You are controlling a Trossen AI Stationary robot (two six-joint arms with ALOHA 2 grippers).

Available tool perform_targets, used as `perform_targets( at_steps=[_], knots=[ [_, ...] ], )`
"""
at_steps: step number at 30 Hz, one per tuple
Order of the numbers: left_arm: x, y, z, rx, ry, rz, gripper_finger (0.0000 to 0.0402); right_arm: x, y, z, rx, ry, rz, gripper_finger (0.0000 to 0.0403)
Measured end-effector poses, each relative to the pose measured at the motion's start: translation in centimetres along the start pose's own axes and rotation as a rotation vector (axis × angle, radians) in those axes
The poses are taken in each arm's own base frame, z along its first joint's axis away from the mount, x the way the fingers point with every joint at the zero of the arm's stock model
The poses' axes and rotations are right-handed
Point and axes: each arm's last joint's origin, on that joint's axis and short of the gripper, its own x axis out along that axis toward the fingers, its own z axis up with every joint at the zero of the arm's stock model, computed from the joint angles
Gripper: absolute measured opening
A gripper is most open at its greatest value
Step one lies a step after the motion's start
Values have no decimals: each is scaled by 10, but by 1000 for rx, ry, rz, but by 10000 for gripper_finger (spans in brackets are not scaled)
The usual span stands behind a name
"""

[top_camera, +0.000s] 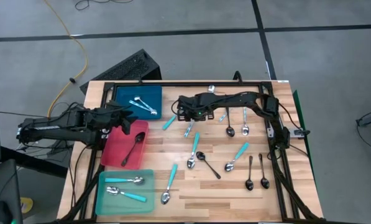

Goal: Sort silverware by color (type)
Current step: Put the blue patterned spoon into the blue bin

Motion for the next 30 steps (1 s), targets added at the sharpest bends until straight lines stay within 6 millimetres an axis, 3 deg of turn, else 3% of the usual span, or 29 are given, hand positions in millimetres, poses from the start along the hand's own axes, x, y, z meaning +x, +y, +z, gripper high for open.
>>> perform_targets(
  at_steps=[15, 24, 30],
  knots=[
    [0, 0, 0, -10, 3, -3, 195, 29, -14, -14, 85, 19, -23, 207],
    [0, 0, 0, -10, 4, -3, 195, 29, -9, -13, 95, 3, 28, 205],
    [0, 0, 0, -10, 3, -2, 195, 29, -10, -13, 107, 3, 23, 169]
  ],
)
